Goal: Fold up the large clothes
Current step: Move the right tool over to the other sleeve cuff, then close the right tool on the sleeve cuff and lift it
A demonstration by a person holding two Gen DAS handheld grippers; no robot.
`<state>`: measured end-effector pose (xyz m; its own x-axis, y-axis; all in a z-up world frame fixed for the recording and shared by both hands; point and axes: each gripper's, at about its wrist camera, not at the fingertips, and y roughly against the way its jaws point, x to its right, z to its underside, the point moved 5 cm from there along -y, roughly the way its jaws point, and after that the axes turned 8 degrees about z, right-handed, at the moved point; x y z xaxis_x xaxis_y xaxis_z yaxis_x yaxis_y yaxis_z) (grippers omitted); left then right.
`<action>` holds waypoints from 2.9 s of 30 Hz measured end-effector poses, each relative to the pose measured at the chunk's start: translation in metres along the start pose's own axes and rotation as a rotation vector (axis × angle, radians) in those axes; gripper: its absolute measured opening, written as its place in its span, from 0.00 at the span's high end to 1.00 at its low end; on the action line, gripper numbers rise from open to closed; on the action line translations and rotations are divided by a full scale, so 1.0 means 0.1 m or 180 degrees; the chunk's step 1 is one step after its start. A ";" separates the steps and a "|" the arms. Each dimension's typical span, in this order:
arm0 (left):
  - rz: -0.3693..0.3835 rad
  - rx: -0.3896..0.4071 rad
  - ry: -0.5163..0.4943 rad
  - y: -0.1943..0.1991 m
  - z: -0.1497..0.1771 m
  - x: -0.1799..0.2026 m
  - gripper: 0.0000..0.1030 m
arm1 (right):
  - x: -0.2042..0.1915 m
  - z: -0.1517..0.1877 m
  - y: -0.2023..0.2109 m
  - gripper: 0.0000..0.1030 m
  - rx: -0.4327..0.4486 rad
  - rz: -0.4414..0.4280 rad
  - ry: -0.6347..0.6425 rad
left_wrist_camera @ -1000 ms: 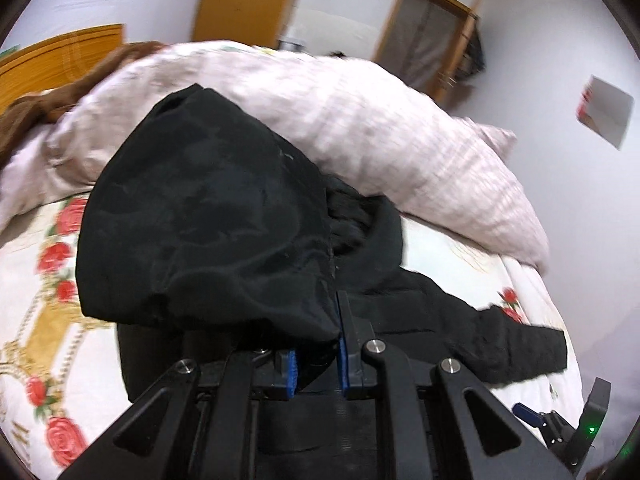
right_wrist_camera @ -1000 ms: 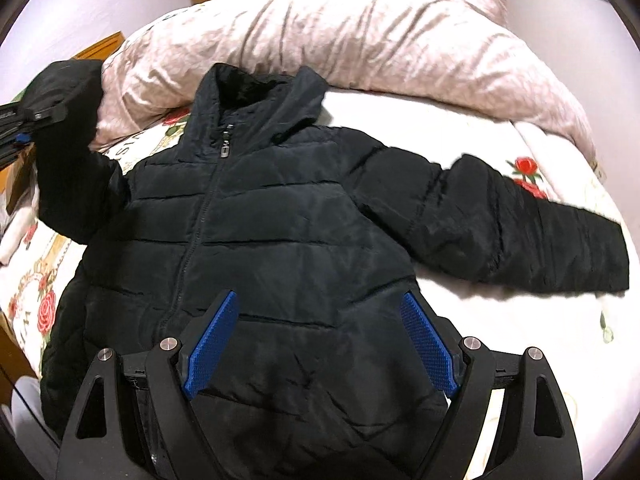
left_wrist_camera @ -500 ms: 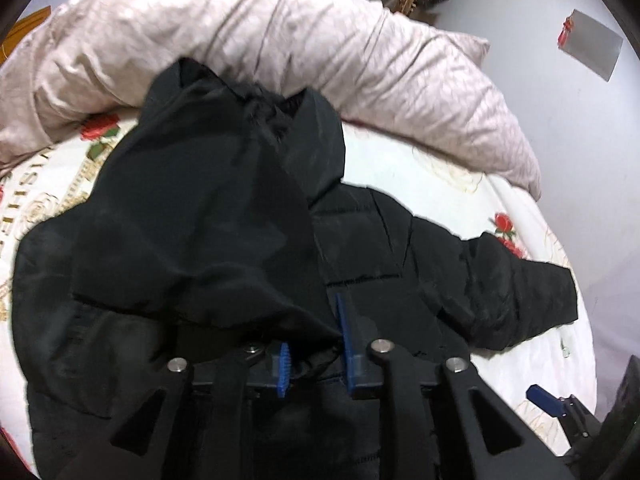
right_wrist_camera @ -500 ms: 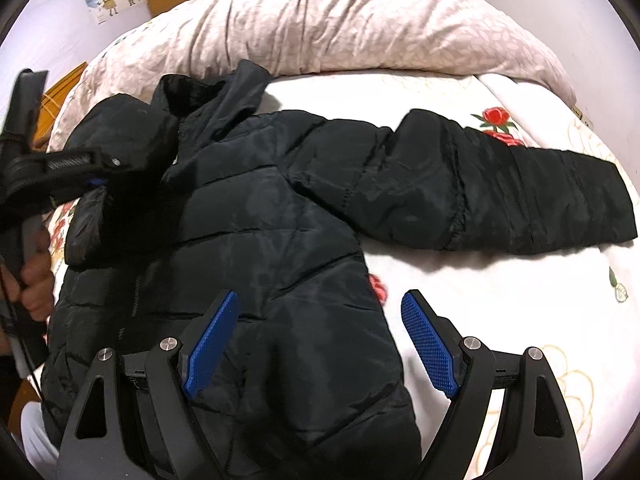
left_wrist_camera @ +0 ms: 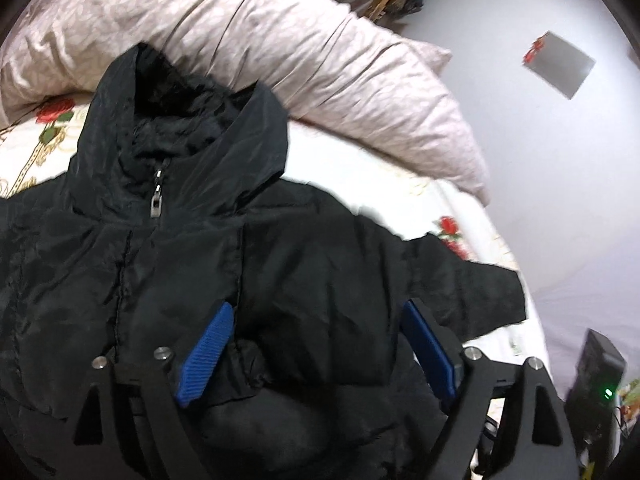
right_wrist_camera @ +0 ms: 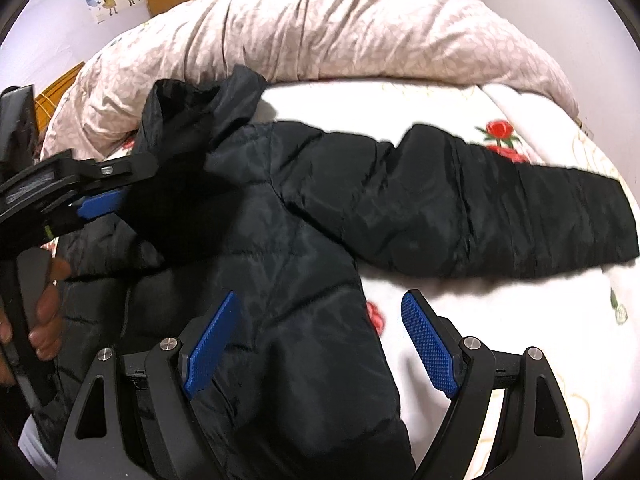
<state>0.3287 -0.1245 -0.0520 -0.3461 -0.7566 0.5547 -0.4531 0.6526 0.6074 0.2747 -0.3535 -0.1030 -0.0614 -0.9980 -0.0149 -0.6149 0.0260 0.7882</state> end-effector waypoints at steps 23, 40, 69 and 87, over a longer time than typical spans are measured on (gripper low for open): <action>-0.1543 0.0300 0.0313 0.60 -0.06 -2.29 0.26 | -0.81 -0.47 -1.12 0.49 -0.0273 -0.0043 0.0411; -0.1516 0.0406 0.0224 1.05 0.13 -1.54 0.26 | -0.49 -0.24 -0.20 0.49 -0.0042 0.0140 0.0473; -0.1037 -0.0067 -0.0369 0.27 0.49 -0.03 0.25 | 1.26 0.26 0.13 0.42 -0.0164 0.0507 -0.0715; -0.1196 -0.0198 -0.0419 -0.65 0.29 -0.32 0.25 | 2.92 0.10 -0.70 0.37 -0.0030 0.0466 -0.2098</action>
<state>0.3451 -0.1435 -0.1258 -0.2700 -0.9392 0.2122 -0.5191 0.3276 0.7895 0.2922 -0.6457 -0.1685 -0.6123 -0.7403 -0.2775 -0.5570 0.1549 0.8159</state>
